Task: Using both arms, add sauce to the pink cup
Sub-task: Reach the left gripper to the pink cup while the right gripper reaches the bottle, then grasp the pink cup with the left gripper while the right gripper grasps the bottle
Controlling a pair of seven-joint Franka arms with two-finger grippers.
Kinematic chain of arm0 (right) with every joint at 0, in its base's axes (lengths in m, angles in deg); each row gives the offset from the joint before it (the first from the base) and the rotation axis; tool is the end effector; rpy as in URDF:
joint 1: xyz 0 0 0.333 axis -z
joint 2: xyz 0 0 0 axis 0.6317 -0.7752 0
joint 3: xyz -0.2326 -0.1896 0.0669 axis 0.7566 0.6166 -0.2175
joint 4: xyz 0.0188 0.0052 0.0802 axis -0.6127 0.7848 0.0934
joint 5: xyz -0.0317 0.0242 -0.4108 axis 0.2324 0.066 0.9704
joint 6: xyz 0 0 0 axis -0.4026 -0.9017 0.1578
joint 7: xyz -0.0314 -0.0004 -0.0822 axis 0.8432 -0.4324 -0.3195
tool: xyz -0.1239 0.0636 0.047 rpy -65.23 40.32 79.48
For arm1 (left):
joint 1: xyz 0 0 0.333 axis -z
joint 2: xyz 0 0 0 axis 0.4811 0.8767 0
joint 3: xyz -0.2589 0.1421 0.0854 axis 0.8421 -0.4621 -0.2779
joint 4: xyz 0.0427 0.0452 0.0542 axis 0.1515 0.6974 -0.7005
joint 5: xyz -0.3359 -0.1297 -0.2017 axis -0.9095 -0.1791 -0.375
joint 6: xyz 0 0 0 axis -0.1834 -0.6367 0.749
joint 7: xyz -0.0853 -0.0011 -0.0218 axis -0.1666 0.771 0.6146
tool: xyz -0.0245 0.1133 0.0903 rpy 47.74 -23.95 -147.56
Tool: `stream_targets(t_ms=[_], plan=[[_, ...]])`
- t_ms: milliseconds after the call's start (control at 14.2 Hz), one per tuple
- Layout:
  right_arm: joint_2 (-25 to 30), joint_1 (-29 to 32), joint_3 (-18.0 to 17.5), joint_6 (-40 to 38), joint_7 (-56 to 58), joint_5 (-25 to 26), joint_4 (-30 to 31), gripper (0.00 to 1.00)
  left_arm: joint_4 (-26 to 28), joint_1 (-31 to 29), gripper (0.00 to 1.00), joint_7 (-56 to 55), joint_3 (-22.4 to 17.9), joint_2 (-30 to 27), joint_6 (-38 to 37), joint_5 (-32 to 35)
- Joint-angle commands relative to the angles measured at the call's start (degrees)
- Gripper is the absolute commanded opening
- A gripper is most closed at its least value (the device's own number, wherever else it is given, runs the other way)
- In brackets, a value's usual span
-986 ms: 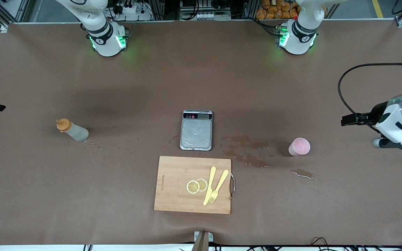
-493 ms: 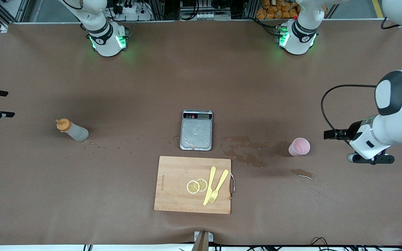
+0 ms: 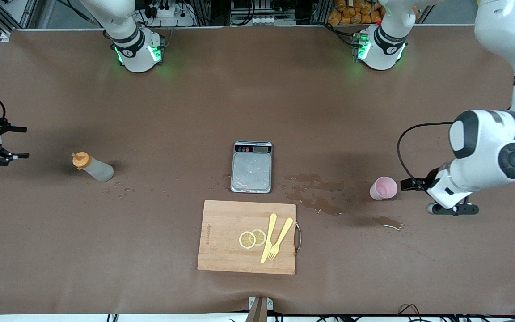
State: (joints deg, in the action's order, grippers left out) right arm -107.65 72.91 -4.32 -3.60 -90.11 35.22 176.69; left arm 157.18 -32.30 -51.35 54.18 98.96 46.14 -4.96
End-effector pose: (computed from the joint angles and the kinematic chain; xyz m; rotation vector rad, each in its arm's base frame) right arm 0.5432 -0.2838 0.2924 -2.0190 1.4844 0.8789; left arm 0.6521 -0.0407 0.2441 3.0863 -0.0284 -0.1082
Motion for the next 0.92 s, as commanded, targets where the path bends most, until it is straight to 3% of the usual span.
stream_targets(t_ms=[0,493,846], plan=[[-4.5,2.5,-1.1,-0.9,0.2,-4.1,-1.0,1.00,5.4,0.4,1.00,0.9,0.1,-0.4,5.8,1.6],[-15.6,4.2,-1.1,-0.7,0.2,-15.8,-1.3,1.00,4.9,0.8,1.00,0.9,0.2,2.5,7.6,3.0],[-19.9,4.2,-1.0,-0.4,-0.1,-20.0,-1.5,1.00,4.5,1.5,1.00,1.1,0.2,5.1,8.9,3.2]])
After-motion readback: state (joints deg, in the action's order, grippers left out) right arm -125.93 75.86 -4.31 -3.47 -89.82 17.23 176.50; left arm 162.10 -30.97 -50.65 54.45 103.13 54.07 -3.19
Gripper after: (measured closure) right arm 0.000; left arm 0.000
